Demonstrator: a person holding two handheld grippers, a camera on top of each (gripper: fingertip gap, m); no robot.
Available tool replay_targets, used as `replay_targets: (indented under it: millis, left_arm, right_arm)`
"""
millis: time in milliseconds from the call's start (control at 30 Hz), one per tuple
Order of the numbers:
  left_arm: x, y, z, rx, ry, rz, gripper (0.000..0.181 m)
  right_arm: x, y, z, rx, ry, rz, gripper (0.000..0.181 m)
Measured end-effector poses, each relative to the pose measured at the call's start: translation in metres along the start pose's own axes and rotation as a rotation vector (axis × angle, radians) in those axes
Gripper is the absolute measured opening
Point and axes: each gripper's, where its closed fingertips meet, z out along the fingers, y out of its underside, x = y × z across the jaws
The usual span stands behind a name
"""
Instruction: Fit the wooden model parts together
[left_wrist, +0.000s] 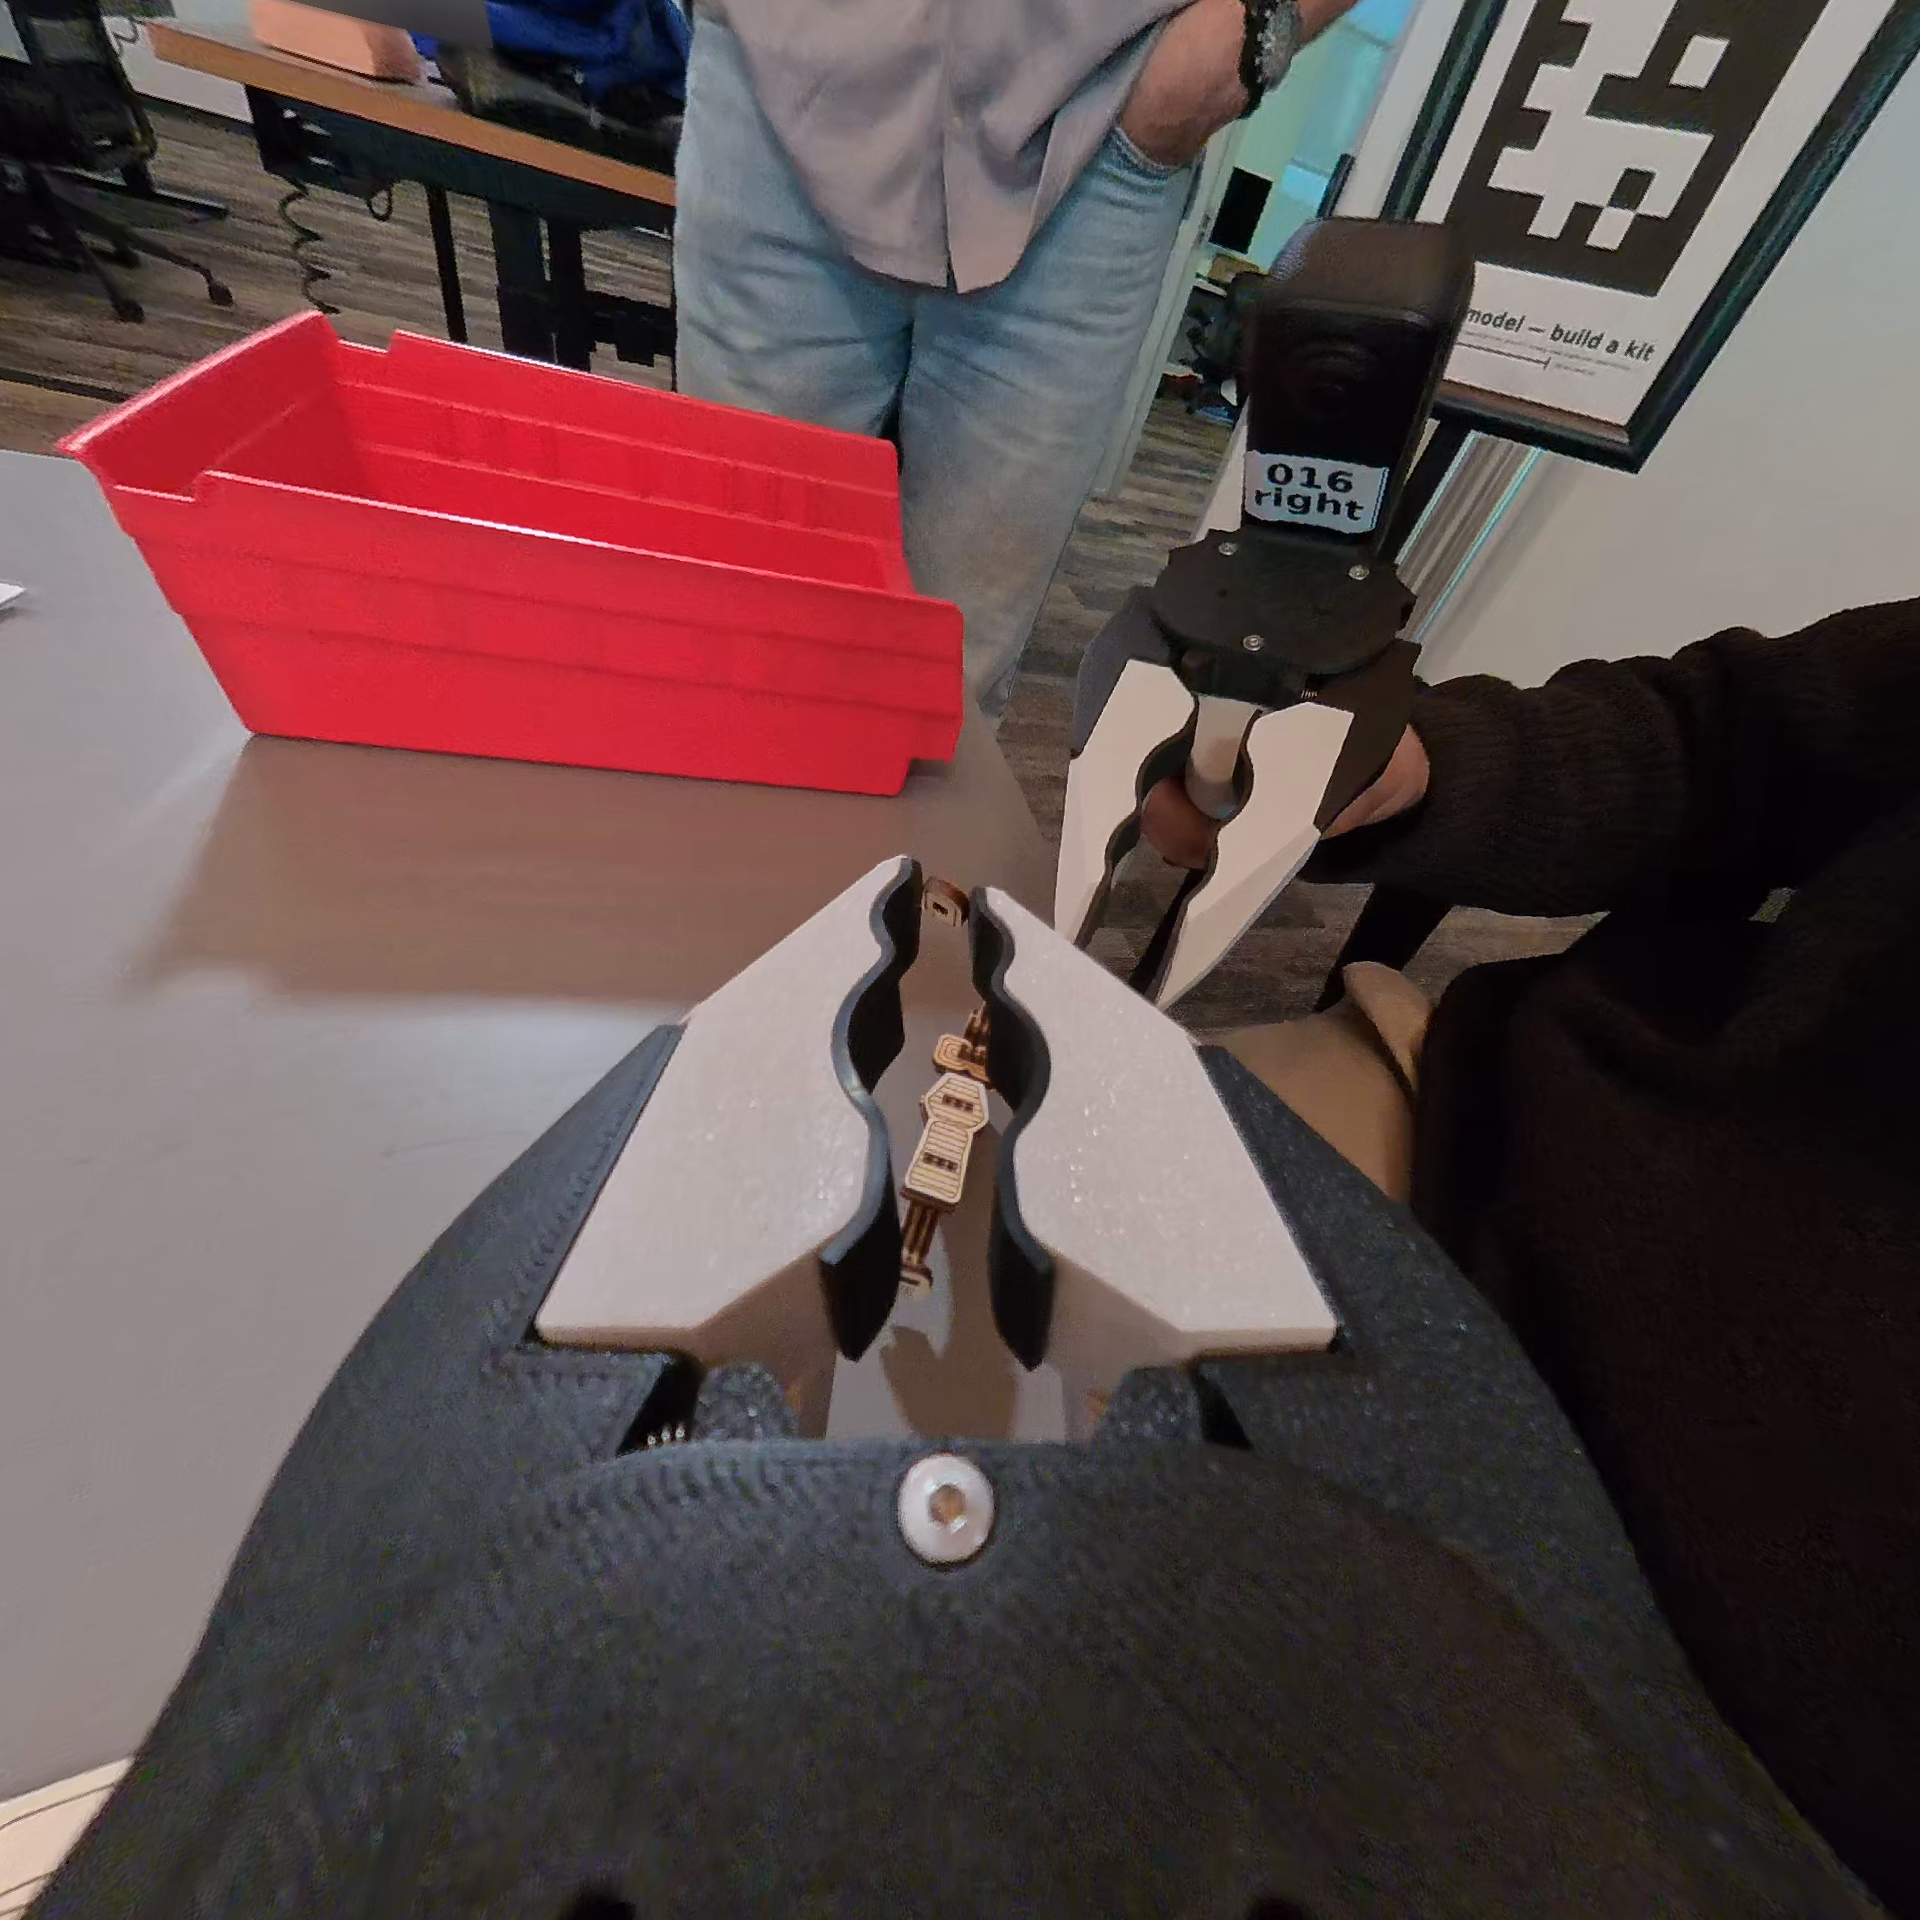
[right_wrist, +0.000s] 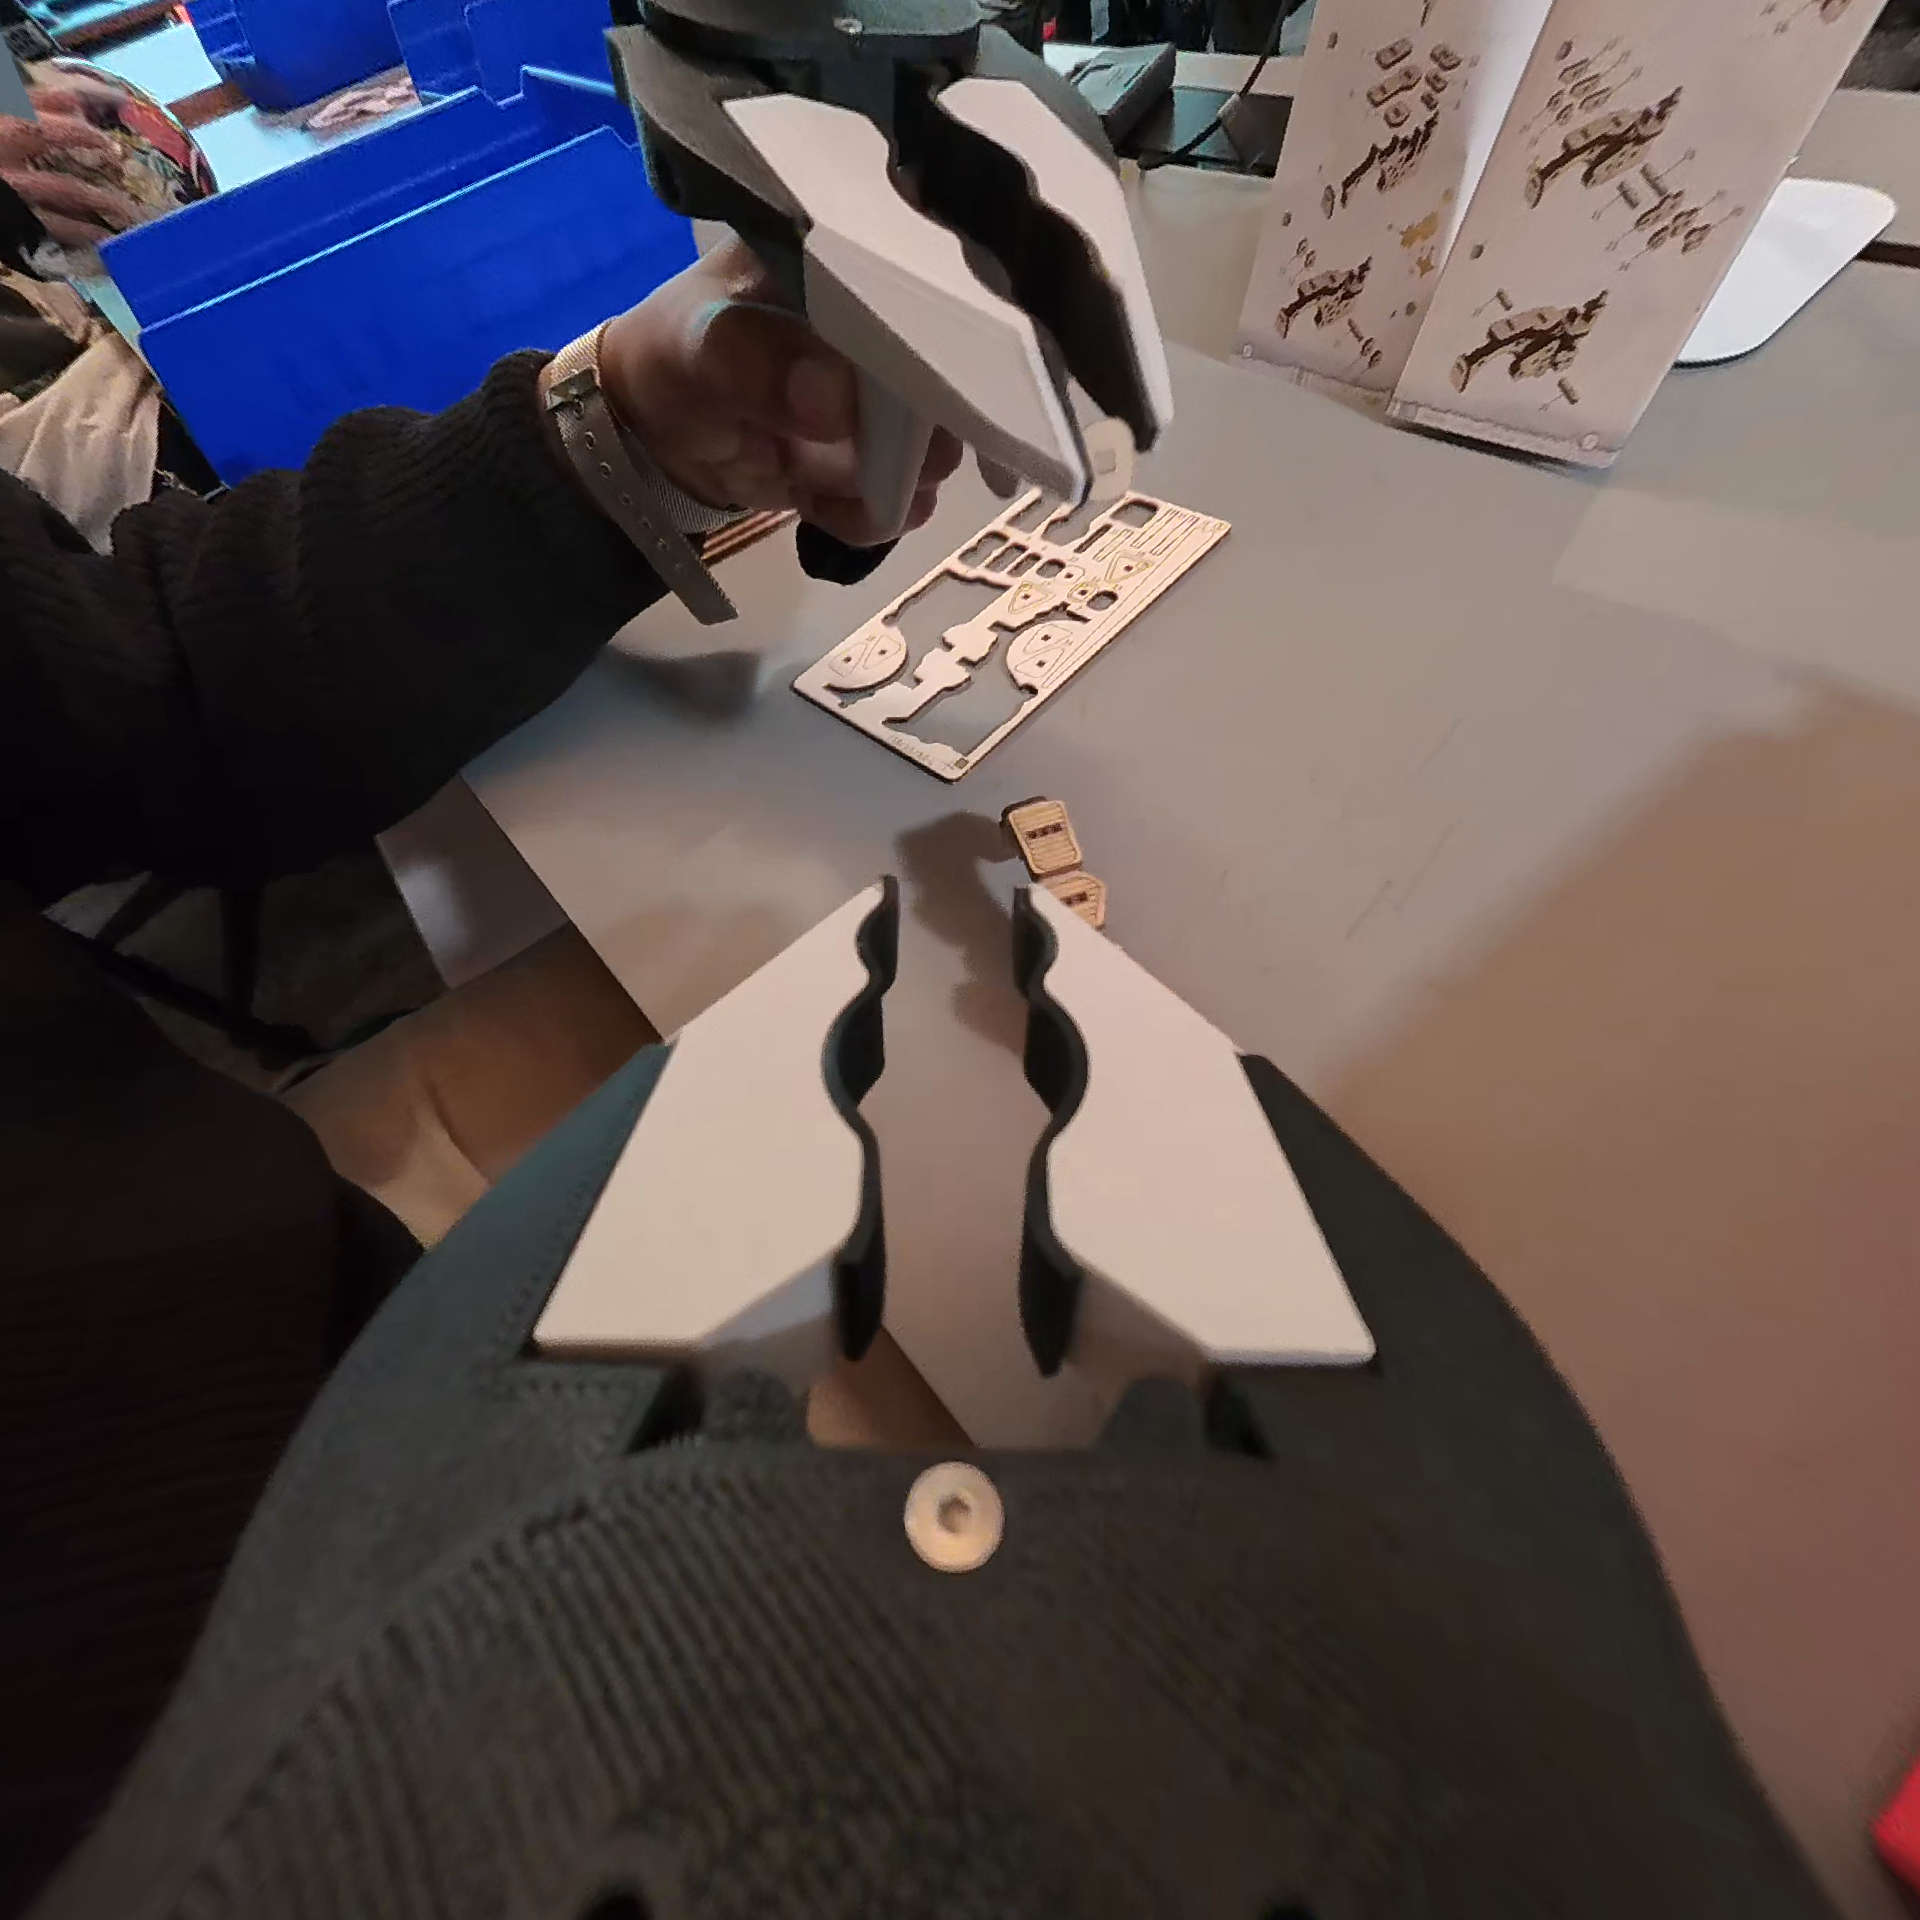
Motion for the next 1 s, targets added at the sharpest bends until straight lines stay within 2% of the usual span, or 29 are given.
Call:
replay_targets:
  millis: [233, 400, 500, 767, 1000]
  left_arm:
    - [-0.012, 0.008, -0.004, -0.038, -0.051, 0.006, 0.008]
    - [-0.018, 0.019, -0.002, -0.085, -0.077, 0.012, 0.008]
    - [-0.021, 0.029, 0.001, -0.13, -0.091, 0.02, 0.008]
    - [-0.022, 0.047, 0.01, -0.2, -0.085, 0.011, 0.008]
    - [-0.026, 0.062, 0.015, -0.268, -0.101, 0.003, 0.008]
  right_arm:
    - [0.012, 0.004, -0.004, -0.025, 0.053, -0.047, 0.024]
    - [0.025, 0.014, -0.01, -0.069, 0.162, -0.131, 0.028]
    - [0.028, 0.022, -0.004, -0.123, 0.199, -0.192, 0.031]
    - [0.024, 0.035, 0.023, -0.221, 0.184, -0.269, 0.034]
    - [0.034, 0.037, 0.016, -0.261, 0.281, -0.319, 0.037]
